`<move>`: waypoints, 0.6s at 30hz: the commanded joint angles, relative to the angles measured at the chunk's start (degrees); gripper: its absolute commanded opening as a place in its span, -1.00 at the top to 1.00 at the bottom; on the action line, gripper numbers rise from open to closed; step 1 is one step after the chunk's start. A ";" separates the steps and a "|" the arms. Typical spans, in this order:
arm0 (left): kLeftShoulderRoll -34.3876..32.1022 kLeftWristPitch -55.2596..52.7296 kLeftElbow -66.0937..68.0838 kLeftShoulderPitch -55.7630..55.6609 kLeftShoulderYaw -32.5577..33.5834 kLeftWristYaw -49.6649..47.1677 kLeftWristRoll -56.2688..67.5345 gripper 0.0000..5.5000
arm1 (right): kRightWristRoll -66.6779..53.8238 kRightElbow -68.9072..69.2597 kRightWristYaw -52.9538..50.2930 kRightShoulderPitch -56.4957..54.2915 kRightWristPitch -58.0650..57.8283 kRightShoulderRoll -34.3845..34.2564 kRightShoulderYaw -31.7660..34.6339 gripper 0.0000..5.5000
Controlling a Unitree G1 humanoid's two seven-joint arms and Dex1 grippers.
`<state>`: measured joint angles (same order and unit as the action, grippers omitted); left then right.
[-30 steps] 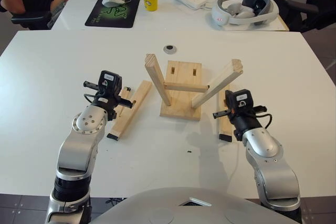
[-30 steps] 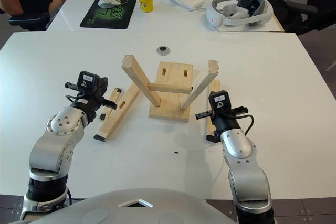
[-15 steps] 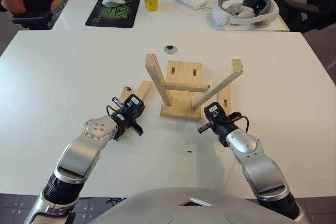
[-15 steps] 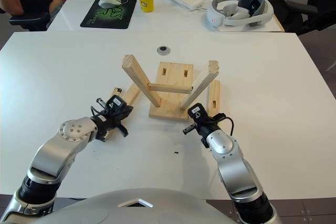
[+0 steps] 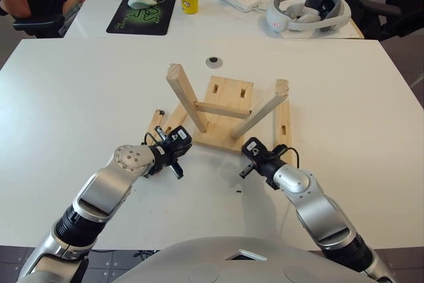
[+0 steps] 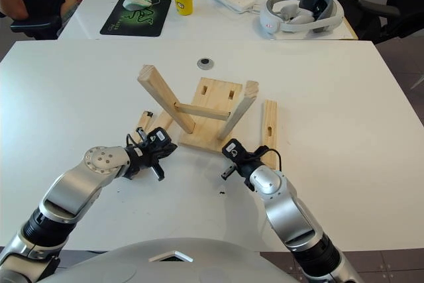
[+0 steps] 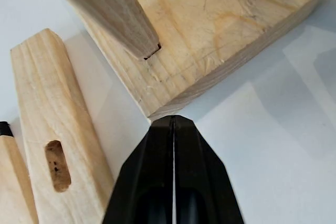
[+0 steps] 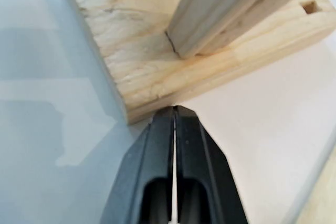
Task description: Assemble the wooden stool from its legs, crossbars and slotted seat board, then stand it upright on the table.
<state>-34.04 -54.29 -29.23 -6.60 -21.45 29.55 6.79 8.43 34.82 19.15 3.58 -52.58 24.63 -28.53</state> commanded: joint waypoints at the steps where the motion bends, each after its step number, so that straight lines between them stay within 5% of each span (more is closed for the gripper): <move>1: 0.77 1.82 4.03 -1.85 1.52 -0.24 -0.42 1.00 | -1.65 0.09 2.24 -1.33 2.47 -0.85 -1.21 1.00; 12: 6.58 7.31 13.91 -3.88 2.12 -3.95 -2.41 1.00 | -8.32 1.52 10.36 -3.28 9.74 0.41 0.53 1.00; 18: 5.69 7.18 12.46 -2.32 2.42 -4.05 -3.62 1.00 | -7.51 -2.70 15.24 -3.90 12.48 10.31 6.58 1.00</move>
<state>-27.46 -47.32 -16.04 -9.21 -19.43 25.56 4.31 0.18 34.86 32.11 0.86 -41.71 30.33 -24.31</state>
